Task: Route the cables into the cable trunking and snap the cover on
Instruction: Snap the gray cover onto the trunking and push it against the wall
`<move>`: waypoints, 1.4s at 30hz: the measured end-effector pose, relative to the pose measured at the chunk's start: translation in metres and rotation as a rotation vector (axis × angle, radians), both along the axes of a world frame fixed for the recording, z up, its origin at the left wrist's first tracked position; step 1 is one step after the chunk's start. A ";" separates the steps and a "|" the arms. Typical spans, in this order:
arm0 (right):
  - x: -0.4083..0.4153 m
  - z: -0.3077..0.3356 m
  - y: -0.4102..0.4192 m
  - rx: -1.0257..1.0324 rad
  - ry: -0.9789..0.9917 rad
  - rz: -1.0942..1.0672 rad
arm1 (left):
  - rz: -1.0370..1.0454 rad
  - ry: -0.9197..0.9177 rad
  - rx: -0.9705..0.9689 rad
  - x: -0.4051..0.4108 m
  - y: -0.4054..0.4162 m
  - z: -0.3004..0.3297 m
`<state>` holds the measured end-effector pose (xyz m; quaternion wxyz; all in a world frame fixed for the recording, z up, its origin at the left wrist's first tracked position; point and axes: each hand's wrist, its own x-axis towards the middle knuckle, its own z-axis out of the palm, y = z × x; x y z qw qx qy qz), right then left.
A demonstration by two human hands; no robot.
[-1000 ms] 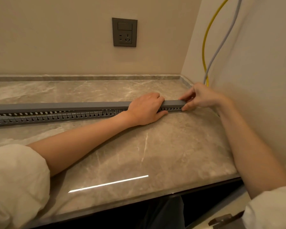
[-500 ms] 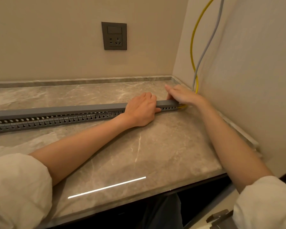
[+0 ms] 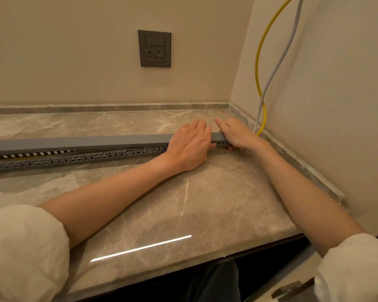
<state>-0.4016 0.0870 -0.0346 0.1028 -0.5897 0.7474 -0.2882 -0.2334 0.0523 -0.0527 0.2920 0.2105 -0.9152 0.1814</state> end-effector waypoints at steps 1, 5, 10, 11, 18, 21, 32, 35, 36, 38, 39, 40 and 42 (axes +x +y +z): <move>0.000 0.000 0.000 -0.012 -0.009 0.003 | -0.003 0.000 0.002 0.000 0.000 0.000; -0.002 -0.002 -0.001 -0.042 -0.038 -0.026 | -0.001 -0.011 -0.013 0.000 0.000 0.000; -0.003 -0.005 -0.001 -0.085 -0.033 -0.068 | 0.018 -0.017 0.059 -0.001 0.000 0.003; -0.002 -0.005 0.000 -0.096 -0.002 -0.074 | 0.022 -0.018 0.110 -0.002 -0.001 0.005; -0.002 0.001 0.006 -0.200 0.192 -0.103 | 0.041 -0.227 0.460 0.002 -0.020 0.034; 0.000 0.006 0.011 -0.150 0.155 -0.047 | 0.047 -0.222 0.321 0.005 -0.020 0.030; -0.012 0.019 0.039 -0.106 0.170 0.110 | 0.075 -0.206 0.253 0.010 -0.032 0.014; -0.010 0.020 0.038 -0.095 0.228 0.148 | 0.072 -0.198 0.304 0.009 -0.033 0.016; -0.010 0.019 0.038 -0.096 0.240 0.158 | 0.070 -0.194 0.319 0.008 -0.034 0.016; -0.009 0.020 0.039 -0.094 0.252 0.174 | 0.061 -0.187 0.348 0.008 -0.034 0.018; -0.010 0.020 0.039 -0.087 0.254 0.182 | 0.054 -0.183 0.363 0.008 -0.034 0.019; -0.010 0.020 0.039 -0.080 0.250 0.190 | 0.047 -0.182 0.374 0.008 -0.034 0.019; -0.012 0.019 0.038 -0.064 0.236 0.203 | 0.033 -0.183 0.384 0.008 -0.034 0.020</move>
